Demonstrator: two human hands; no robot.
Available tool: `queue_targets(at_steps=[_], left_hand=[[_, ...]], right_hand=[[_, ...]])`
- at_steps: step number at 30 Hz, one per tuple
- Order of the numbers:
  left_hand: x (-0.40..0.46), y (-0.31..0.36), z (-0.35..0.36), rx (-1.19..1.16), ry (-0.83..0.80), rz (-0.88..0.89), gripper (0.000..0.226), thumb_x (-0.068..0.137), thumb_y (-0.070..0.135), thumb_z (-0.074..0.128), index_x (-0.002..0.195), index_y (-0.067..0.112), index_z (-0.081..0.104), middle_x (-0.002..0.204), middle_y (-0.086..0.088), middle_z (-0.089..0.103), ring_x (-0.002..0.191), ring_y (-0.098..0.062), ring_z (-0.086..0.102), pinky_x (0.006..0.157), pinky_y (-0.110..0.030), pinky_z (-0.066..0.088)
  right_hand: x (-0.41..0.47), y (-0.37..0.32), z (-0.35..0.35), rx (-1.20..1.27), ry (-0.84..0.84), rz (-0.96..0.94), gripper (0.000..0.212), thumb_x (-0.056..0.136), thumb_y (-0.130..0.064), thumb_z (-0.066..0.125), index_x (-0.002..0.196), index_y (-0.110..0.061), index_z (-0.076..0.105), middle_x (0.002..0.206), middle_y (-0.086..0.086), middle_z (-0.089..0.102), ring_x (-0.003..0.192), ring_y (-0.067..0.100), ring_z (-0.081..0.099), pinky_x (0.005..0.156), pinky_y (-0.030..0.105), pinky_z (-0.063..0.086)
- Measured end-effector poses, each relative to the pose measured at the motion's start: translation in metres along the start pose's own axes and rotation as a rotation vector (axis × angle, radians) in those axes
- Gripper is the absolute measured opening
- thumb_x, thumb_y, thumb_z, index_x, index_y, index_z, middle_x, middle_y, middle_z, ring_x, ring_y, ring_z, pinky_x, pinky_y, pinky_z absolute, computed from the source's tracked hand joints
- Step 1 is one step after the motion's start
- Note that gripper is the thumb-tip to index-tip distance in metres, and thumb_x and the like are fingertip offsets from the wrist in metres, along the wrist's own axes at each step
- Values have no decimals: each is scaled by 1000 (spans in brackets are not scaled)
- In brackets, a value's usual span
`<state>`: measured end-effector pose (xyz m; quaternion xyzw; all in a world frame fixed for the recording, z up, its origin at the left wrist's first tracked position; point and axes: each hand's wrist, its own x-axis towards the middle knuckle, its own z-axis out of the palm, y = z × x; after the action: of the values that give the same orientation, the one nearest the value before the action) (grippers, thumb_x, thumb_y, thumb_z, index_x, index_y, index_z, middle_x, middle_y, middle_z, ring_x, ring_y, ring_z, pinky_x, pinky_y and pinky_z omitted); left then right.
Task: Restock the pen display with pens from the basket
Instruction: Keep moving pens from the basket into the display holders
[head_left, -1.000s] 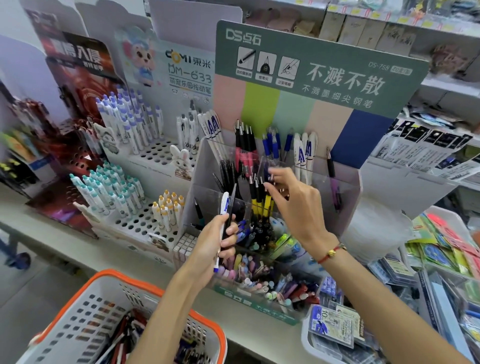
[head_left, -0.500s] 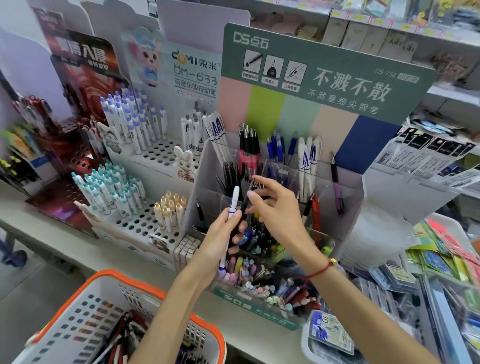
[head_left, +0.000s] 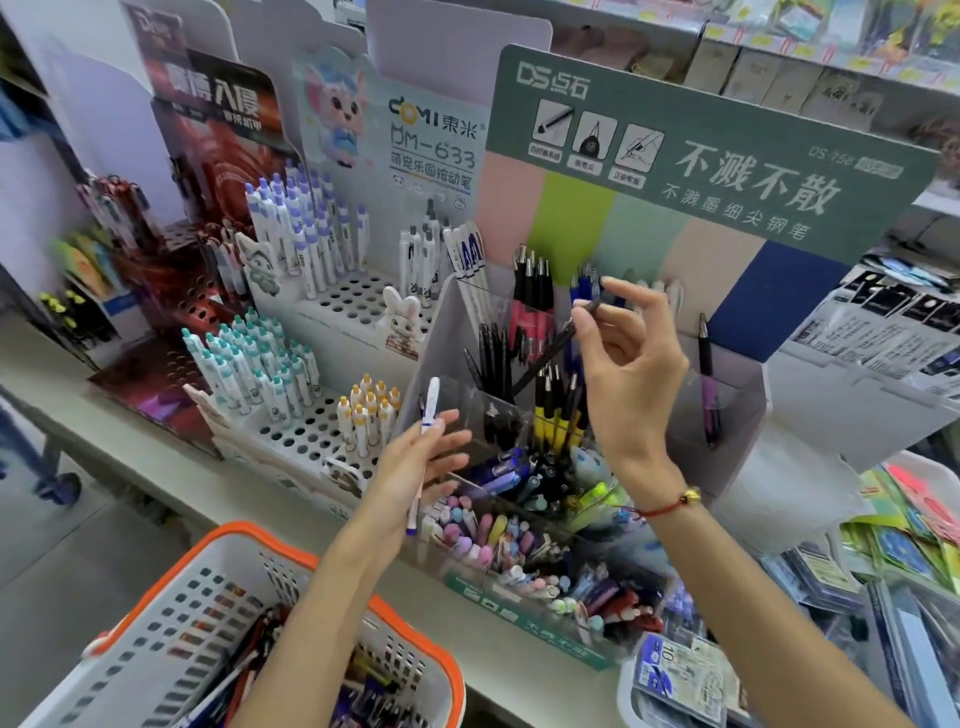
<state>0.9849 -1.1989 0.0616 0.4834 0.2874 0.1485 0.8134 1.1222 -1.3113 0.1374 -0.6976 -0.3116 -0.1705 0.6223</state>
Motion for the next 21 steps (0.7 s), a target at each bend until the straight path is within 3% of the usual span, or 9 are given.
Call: queue_targets(at_steps=[3,8,13,16,18,21], left_hand=[[2,-2,-1,-64,-46,-22,23,102,24,46,118,21,62,60,11,45,44,-1,34,34,-12,24],[3,3,-1,-238,-123,-36,35,102,21,28,116,10,58,59,7,31,42,-3,24,38,-16,13],[5,7,3,-225,-139,35,33,103,16,27,118,9,56,63,7,42,48,-4,32,44,-17,26],[5,10,15,62,-116,77,27,104,18,38,120,16,59,71,10,58,59,-3,48,54,-16,41],[4,11,25,252,-122,148,24,103,20,44,119,24,61,80,13,66,70,-2,57,65,-16,49],[2,11,38,297,-170,256,25,100,20,50,122,26,62,98,10,73,89,-5,67,80,-19,53]], right_hand=[[-3,15,11,-192,-132,-153,30,90,-15,69,119,-11,61,97,3,74,84,8,71,77,26,59],[-12,35,22,-514,-289,-342,26,88,-18,72,114,-14,68,91,0,75,73,12,69,63,25,56],[-12,40,23,-767,-317,-368,31,92,-30,64,117,-13,70,113,2,68,110,23,53,87,40,47],[-15,21,22,-673,-345,-270,38,97,-40,51,121,-15,67,110,-1,63,104,17,49,86,33,43],[-20,7,20,-493,-427,-106,39,97,-42,51,126,-17,64,101,-8,59,98,12,50,85,26,42],[-27,-1,12,-288,-406,56,33,97,-27,57,128,-18,62,90,-16,56,87,7,57,83,25,49]])
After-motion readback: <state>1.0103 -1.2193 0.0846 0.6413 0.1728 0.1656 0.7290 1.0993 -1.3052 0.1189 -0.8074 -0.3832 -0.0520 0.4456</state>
